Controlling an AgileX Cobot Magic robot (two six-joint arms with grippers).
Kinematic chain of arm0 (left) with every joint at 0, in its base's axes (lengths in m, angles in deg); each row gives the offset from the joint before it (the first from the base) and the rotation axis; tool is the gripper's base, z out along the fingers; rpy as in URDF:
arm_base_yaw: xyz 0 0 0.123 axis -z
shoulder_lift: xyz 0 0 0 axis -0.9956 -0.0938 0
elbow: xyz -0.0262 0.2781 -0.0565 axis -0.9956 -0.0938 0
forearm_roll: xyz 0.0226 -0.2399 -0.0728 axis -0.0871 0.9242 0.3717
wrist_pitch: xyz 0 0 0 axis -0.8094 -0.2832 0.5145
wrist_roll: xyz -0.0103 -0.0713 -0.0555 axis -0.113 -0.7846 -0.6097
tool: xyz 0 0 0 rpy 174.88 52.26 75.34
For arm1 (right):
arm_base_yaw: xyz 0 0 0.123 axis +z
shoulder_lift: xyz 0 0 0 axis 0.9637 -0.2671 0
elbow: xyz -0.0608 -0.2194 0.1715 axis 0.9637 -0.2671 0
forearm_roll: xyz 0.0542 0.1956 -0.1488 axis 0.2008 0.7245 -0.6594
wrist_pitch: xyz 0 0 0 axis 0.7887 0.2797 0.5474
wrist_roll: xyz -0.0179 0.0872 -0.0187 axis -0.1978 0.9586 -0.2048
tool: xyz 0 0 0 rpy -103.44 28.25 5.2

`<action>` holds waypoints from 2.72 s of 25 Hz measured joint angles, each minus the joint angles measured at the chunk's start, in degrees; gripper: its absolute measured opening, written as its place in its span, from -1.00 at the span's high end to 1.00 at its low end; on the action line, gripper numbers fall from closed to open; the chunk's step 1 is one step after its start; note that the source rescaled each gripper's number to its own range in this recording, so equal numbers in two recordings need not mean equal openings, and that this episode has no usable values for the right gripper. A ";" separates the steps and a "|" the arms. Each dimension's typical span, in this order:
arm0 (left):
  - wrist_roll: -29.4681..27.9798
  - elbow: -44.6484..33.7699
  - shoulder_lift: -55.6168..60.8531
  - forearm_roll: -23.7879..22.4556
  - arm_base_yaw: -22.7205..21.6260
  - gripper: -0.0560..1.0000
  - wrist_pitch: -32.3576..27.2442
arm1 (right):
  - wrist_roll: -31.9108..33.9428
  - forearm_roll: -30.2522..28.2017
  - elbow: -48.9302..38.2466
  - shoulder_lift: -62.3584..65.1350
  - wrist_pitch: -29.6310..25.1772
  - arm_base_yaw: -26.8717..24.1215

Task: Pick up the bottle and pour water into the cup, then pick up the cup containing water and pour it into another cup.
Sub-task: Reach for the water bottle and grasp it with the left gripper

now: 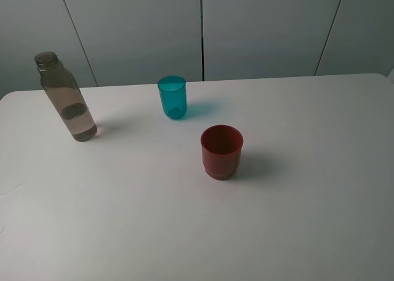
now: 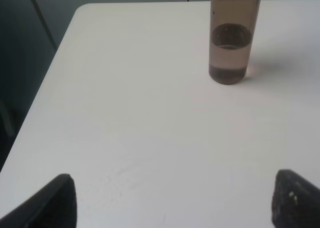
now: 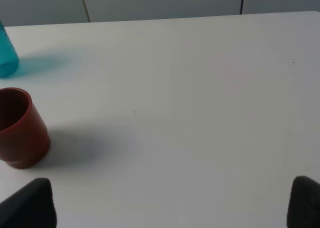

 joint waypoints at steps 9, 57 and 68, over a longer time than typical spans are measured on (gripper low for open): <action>0.00 0.00 0.00 0.00 0.00 -1.00 0.00 | 0.00 0.00 0.00 0.00 0.00 0.00; 8.13 8.54 -38.76 4.27 0.00 -1.00 30.41 | 0.00 0.00 0.00 0.00 0.00 0.00; 13.59 8.54 -56.74 6.49 2.71 -1.00 49.36 | 0.00 0.00 0.00 0.00 0.00 0.00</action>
